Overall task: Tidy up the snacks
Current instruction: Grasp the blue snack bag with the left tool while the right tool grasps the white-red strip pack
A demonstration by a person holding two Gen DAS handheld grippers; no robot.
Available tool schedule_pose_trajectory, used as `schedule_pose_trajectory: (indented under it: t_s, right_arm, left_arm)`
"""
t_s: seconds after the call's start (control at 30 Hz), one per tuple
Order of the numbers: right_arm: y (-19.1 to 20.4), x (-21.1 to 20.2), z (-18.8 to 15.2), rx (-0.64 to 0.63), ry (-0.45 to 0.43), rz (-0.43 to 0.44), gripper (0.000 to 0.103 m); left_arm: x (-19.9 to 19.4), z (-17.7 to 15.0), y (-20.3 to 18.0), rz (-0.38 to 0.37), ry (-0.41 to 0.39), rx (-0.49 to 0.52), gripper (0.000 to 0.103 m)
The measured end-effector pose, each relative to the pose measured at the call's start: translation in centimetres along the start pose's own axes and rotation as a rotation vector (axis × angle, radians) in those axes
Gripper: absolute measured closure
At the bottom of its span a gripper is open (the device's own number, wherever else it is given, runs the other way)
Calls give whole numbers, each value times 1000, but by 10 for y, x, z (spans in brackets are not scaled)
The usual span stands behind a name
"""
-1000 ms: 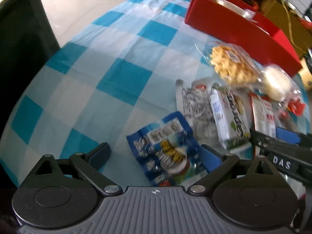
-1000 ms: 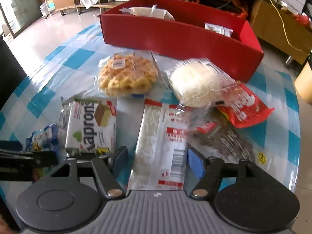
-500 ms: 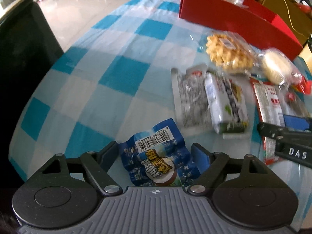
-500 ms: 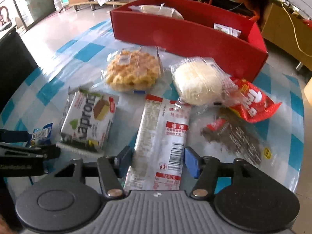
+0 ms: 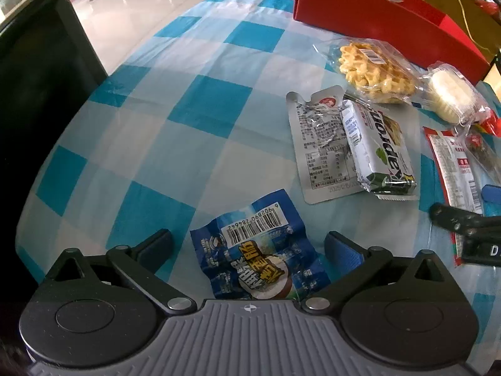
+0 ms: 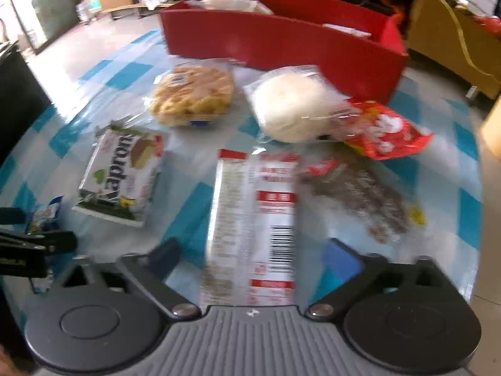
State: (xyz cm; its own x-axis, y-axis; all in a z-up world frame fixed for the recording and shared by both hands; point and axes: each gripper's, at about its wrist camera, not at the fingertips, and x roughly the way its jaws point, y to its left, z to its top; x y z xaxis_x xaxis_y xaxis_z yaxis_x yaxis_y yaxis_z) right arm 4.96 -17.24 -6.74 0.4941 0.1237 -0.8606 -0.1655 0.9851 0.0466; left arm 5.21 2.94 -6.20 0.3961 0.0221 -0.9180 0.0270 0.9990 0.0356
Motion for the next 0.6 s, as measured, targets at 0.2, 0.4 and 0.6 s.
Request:
schedule_pose_trajectory:
  t_s: [0.2, 0.4, 0.6]
  right_arm:
    - [3, 2, -4, -14, -40, -9, 0]
    - [9, -3, 1, -48, -28, 1, 34]
    - [8, -12, 1, -43, -32, 16, 53]
  left_arm:
    - [-4, -7, 1, -13, -17, 4, 0]
    - [-13, -6, -2, -24, 1, -3, 13]
    - [-21, -7, -8, -35, 6, -9, 24]
